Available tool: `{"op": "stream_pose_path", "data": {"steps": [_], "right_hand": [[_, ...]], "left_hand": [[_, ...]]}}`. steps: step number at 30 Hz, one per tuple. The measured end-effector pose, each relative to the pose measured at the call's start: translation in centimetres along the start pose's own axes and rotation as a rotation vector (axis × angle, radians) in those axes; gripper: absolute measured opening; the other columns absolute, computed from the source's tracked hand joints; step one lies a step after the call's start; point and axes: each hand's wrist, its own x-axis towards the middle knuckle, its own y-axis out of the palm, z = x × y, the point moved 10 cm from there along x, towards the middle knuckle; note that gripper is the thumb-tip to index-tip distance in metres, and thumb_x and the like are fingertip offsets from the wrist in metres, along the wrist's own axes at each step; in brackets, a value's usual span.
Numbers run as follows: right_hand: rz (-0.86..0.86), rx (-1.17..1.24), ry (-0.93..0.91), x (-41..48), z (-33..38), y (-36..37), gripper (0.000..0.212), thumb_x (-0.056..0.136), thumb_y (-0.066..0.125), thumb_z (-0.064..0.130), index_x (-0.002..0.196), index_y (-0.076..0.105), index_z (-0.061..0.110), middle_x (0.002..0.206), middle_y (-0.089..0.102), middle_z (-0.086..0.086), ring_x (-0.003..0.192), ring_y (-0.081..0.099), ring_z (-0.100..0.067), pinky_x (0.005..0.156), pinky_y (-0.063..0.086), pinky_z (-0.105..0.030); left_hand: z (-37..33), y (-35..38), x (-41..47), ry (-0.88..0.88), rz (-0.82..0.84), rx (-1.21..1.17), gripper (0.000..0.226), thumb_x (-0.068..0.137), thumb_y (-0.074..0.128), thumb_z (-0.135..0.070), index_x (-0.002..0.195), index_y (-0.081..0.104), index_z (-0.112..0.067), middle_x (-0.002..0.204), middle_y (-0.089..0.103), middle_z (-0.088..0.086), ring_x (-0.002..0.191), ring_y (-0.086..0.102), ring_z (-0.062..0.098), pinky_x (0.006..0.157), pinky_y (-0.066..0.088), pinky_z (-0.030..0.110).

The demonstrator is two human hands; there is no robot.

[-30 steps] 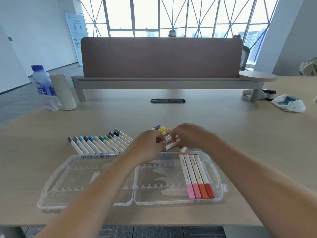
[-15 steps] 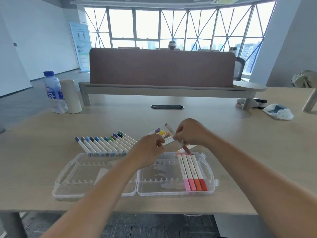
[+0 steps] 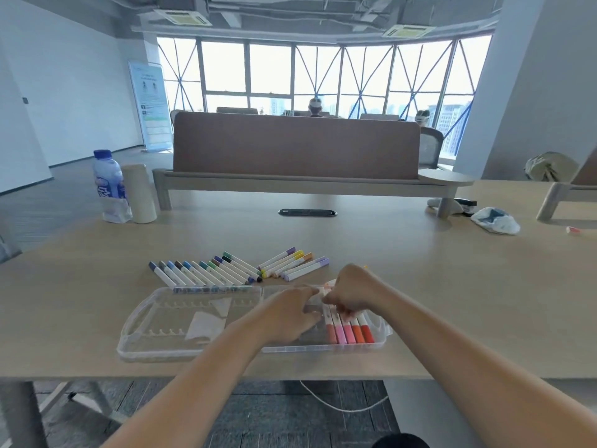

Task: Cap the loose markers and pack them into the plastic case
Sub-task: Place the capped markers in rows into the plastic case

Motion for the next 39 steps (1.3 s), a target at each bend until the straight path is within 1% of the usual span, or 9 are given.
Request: {"op": "stream_pose_path", "data": {"steps": [4,8,12,20,30,32,34,35,39], "right_hand": [[-0.035,-0.155,-0.048,0.0,-0.2,-0.5,0.039,0.090,0.069,0.035,0.092,0.072,-0.004,0.090,0.075,-0.018,0.067,0.058,-0.022,0.070,0.047,-0.028],[-0.016,-0.093,-0.084,-0.1,-0.5,-0.3,0.033,0.084,0.076,0.031,0.093,0.074,-0.001,0.080,0.070,-0.010,0.065,0.058,-0.018,0.062,0.045,-0.026],[0.001,-0.059,-0.115,0.3,-0.6,-0.2,0.020,0.082,0.079,0.026,0.078,0.070,0.009,0.072,0.068,-0.005,0.061,0.057,-0.015,0.055,0.043,-0.022],[0.049,-0.152,-0.128,0.4,-0.1,0.3,0.024,0.085,0.077,0.028,0.070,0.063,0.014,0.069,0.065,0.000,0.058,0.056,-0.011,0.054,0.043,-0.020],[0.062,-0.329,-0.163,0.1,1.1,0.3,0.030,0.089,0.072,0.030,0.068,0.054,0.017,0.065,0.060,0.003,0.065,0.056,-0.017,0.059,0.043,-0.023],[0.059,-0.328,-0.189,0.2,1.4,0.0,0.032,0.090,0.070,0.028,0.064,0.057,0.015,0.056,0.060,0.003,0.055,0.057,-0.014,0.058,0.045,-0.023],[0.056,-0.269,-0.212,0.6,1.8,-0.4,0.038,0.091,0.067,0.029,0.058,0.057,0.013,0.045,0.058,0.005,0.044,0.055,-0.011,0.058,0.046,-0.025],[0.042,-0.254,-0.226,0.9,2.1,-0.8,0.040,0.092,0.066,0.031,0.057,0.057,0.013,0.044,0.058,0.003,0.042,0.053,-0.010,0.060,0.046,-0.026],[-0.112,-0.270,-0.282,3.6,3.8,-2.5,0.031,0.090,0.066,0.026,0.064,0.056,0.012,0.062,0.056,-0.004,0.055,0.047,-0.015,0.058,0.038,-0.029]], "left_hand": [[0.0,0.7,0.2,0.037,0.016,0.107,0.078,0.091,0.053,-0.062,0.155,0.027,-0.026,0.162,0.023,-0.010,0.148,0.023,0.013,0.118,0.018,0.033],[0.0,1.2,0.8,0.035,0.035,0.187,0.081,0.089,0.052,-0.066,0.156,0.022,-0.030,0.164,0.012,-0.013,0.151,0.012,0.014,0.121,0.011,0.037],[-0.1,1.4,1.1,0.054,0.054,0.219,0.083,0.088,0.052,-0.067,0.155,0.024,-0.028,0.164,0.013,-0.013,0.150,0.015,0.013,0.121,0.012,0.035],[-0.5,1.3,1.2,0.056,0.076,0.246,0.081,0.086,0.055,-0.067,0.153,0.033,-0.027,0.162,0.022,-0.014,0.148,0.023,0.014,0.120,0.019,0.037],[-0.3,1.0,1.5,0.090,0.089,0.233,0.079,0.085,0.056,-0.068,0.151,0.038,-0.028,0.161,0.025,-0.014,0.146,0.026,0.013,0.119,0.021,0.035],[0.0,0.8,1.7,0.066,0.122,0.181,0.074,0.087,0.060,-0.061,0.150,0.039,-0.028,0.157,0.035,-0.011,0.139,0.040,0.014,0.114,0.031,0.035],[0.9,-0.2,1.8,0.007,0.106,0.008,0.067,0.088,0.067,-0.048,0.147,0.042,-0.029,0.143,0.053,-0.007,0.112,0.063,0.015,0.095,0.052,0.032],[1.4,-1.0,1.9,-0.013,0.066,-0.068,0.061,0.089,0.069,-0.044,0.144,0.047,-0.029,0.135,0.058,-0.007,0.101,0.066,0.013,0.086,0.055,0.029],[4.2,-5.0,2.6,-0.058,-0.159,-0.102,0.033,0.091,0.065,-0.039,0.118,0.067,-0.022,0.108,0.067,-0.008,0.086,0.061,0.008,0.074,0.046,0.022]]}}
